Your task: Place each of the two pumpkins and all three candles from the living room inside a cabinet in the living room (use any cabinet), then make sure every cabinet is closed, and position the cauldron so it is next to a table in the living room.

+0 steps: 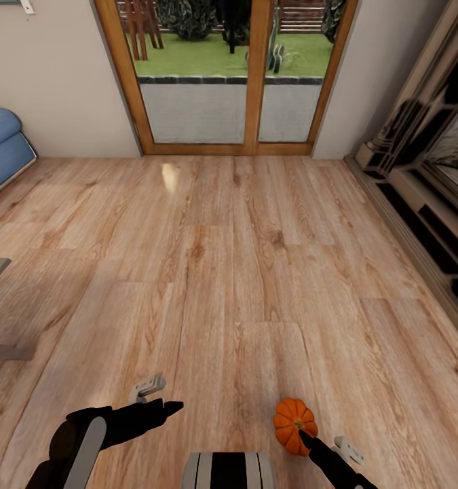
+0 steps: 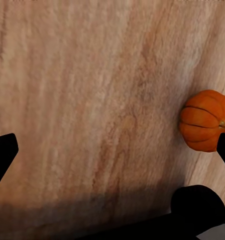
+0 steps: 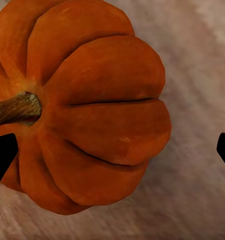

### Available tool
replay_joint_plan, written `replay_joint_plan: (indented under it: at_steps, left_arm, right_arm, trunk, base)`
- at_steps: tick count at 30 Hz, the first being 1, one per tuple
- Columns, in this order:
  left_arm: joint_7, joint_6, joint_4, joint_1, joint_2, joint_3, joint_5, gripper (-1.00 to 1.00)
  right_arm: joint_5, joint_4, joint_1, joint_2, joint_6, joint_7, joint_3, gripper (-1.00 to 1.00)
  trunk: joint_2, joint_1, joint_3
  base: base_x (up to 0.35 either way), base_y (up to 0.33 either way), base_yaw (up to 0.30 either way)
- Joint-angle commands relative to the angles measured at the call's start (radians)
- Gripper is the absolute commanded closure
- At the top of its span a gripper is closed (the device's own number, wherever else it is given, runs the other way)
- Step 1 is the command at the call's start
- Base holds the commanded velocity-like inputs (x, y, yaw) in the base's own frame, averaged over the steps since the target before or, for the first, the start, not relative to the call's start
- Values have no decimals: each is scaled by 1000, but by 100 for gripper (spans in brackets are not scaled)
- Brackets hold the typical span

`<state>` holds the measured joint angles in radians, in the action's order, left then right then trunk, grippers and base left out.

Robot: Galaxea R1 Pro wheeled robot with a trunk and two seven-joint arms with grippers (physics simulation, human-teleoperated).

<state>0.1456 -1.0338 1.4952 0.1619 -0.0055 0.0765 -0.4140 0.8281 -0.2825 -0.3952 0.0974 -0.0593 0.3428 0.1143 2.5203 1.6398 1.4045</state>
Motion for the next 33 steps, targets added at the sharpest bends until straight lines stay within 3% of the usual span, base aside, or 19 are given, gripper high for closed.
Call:
replay_joint_plan:
  at_steps: [1,12,33]
  left_arm:
    - [9,-5,0,1,-1,3,7,-100]
    - [9,-5,0,1,-1,15,6,-100]
    - [10,-3,0,1,1,11,8,-100]
  right_arm:
    - [9,1,-1,1,-5,2,8,-100]
    - [9,1,0,1,-5,2,8,-100]
    - [9,1,-1,1,-5,2,8,-100]
  trunk:
    - [0,0,4]
    - [2,3,28]
    - [2,3,28]
  base:
    - [0,0,0]
    - [0,0,0]
    - [10,16,0]
